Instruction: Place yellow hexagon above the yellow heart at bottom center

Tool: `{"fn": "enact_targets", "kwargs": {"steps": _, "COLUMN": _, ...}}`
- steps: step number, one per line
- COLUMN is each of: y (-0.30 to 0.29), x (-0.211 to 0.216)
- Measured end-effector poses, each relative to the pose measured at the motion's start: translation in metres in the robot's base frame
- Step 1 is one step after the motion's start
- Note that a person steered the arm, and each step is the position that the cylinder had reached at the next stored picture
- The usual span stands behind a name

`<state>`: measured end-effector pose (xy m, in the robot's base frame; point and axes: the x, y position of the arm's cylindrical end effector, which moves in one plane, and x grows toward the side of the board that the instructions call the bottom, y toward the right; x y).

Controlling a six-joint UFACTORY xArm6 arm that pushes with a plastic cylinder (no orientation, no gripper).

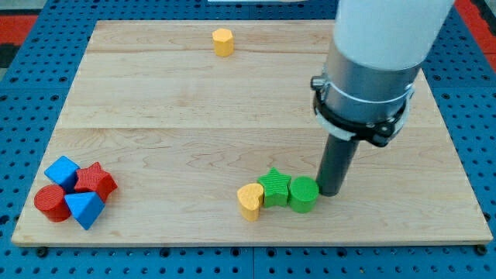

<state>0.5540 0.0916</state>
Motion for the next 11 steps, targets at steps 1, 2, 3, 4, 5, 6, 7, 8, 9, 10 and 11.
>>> {"fn": "enact_targets", "kwargs": {"steps": 1, "y": -0.01, "x": 0.003}}
{"fn": "enact_targets", "kwargs": {"steps": 2, "y": 0.004, "x": -0.016}}
{"fn": "enact_targets", "kwargs": {"steps": 3, "y": 0.044, "x": -0.091}}
{"fn": "enact_targets", "kwargs": {"steps": 4, "y": 0.063, "x": -0.182}}
{"fn": "enact_targets", "kwargs": {"steps": 5, "y": 0.054, "x": -0.273}}
{"fn": "enact_targets", "kwargs": {"steps": 6, "y": -0.005, "x": -0.316}}
{"fn": "enact_targets", "kwargs": {"steps": 7, "y": -0.072, "x": -0.332}}
{"fn": "enact_targets", "kwargs": {"steps": 8, "y": -0.126, "x": -0.344}}
{"fn": "enact_targets", "kwargs": {"steps": 9, "y": -0.14, "x": -0.344}}
{"fn": "enact_targets", "kwargs": {"steps": 10, "y": -0.141, "x": -0.318}}
{"fn": "enact_targets", "kwargs": {"steps": 11, "y": -0.134, "x": -0.294}}
